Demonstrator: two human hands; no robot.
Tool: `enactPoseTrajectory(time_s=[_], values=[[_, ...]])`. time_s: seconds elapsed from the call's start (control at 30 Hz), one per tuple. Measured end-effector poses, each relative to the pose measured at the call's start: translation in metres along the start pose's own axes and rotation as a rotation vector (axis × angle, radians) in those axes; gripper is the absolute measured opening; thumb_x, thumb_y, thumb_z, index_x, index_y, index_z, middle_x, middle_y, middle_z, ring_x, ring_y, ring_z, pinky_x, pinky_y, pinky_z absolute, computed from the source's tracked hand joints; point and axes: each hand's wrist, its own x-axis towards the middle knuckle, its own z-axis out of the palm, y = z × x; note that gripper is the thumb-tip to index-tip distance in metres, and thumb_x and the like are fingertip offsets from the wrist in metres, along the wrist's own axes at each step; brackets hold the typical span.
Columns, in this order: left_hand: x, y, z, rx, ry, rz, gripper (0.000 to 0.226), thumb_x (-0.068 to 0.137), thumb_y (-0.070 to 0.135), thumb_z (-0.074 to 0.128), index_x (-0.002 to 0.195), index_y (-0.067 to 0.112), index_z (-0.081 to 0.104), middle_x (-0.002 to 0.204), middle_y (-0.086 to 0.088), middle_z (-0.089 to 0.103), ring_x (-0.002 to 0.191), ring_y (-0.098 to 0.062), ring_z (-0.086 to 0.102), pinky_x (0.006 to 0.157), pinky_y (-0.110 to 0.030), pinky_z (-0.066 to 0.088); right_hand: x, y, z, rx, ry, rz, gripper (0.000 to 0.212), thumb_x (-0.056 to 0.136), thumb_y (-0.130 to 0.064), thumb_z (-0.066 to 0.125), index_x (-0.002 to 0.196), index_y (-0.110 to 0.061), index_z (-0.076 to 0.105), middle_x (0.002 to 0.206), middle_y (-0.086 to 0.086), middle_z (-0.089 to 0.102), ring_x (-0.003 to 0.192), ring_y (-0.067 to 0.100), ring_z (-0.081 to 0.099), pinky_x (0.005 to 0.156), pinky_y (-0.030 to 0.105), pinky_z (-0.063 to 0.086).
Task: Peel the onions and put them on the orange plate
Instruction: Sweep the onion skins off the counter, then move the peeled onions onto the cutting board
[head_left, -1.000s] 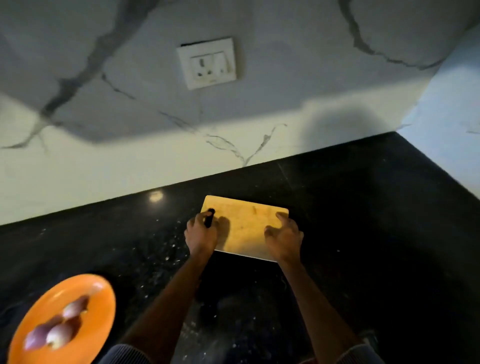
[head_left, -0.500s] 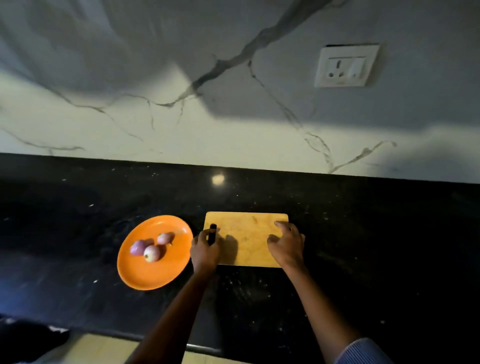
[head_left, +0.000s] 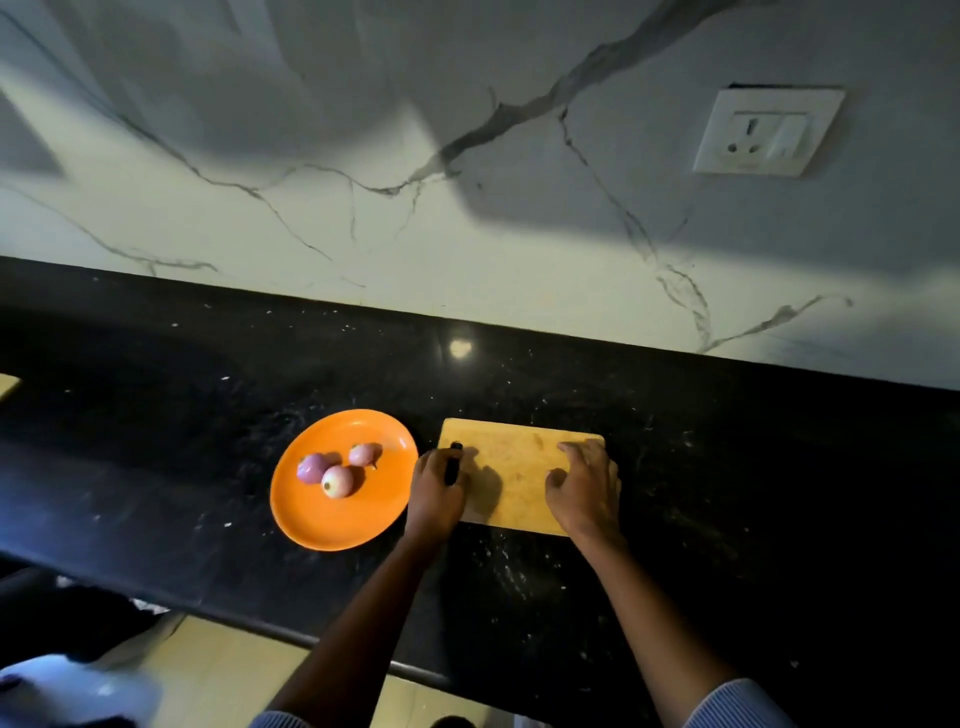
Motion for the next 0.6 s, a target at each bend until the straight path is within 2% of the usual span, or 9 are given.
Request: enactPoseTrajectory(time_s=[0.07,0.13,0.23,0.37,0.47,0.6], values=[[0.004,0.004,-0.014,0.065,0.069,0.070,0.015,0.097,0.021,0.062,0.112,0.024,0.064,0.118,0.002,0.054,0.112,-0.015,0.053,0.099,-0.029,0.041,0.000,-0.029,0.004,0.051,-0.070,-0.087,0.049,0.096,-0.033,0.060,0.143,-0.032,0.047,0.157,0.002,0.031,0.144,0.026,0.030,0.119,0.042,0.029],[0.008,0.004,-0.030,0.125,0.121,0.088,0.020,0.095,0.019,0.064,0.115,0.017,0.065,0.118,-0.001,0.057,0.112,-0.015,0.051,0.094,-0.024,0.036,-0.003,-0.058,0.010,0.147,-0.143,-0.188,0.049,0.095,-0.032,0.063,0.141,-0.034,0.048,0.153,0.000,0.036,0.137,0.024,0.042,0.113,0.044,0.040],[0.018,-0.010,-0.076,0.192,0.213,0.057,0.028,0.094,0.014,0.063,0.122,0.015,0.065,0.129,-0.010,0.055,0.120,-0.026,0.053,0.100,-0.030,0.039,-0.008,-0.110,0.028,0.191,-0.253,-0.398,0.049,0.094,-0.029,0.066,0.139,-0.034,0.050,0.146,-0.003,0.044,0.132,0.021,0.048,0.108,0.043,0.044],[0.023,-0.038,-0.140,0.269,0.343,-0.029,0.034,0.087,0.011,0.067,0.121,0.016,0.066,0.132,-0.014,0.051,0.114,-0.032,0.056,0.097,-0.036,0.043,-0.013,-0.168,0.055,0.137,-0.406,-0.496,0.056,0.091,-0.027,0.070,0.141,-0.034,0.048,0.143,-0.001,0.044,0.130,0.021,0.050,0.105,0.038,0.046],[0.028,-0.061,-0.175,0.299,0.308,-0.101,0.039,0.086,0.009,0.066,0.124,0.017,0.065,0.131,-0.013,0.048,0.116,-0.034,0.054,0.097,-0.035,0.043,-0.015,-0.195,0.077,0.084,-0.510,-0.533,0.067,0.086,-0.027,0.075,0.145,-0.034,0.044,0.148,-0.001,0.035,0.137,0.022,0.043,0.109,0.036,0.041],[0.042,-0.081,-0.196,0.322,0.139,-0.130,0.044,0.089,0.004,0.062,0.131,0.015,0.060,0.131,-0.011,0.043,0.115,-0.031,0.056,0.094,-0.026,0.042,-0.016,-0.213,0.097,-0.061,-0.547,-0.589,0.072,0.087,-0.033,0.073,0.149,-0.039,0.037,0.155,-0.001,0.025,0.144,0.022,0.029,0.112,0.036,0.031]])
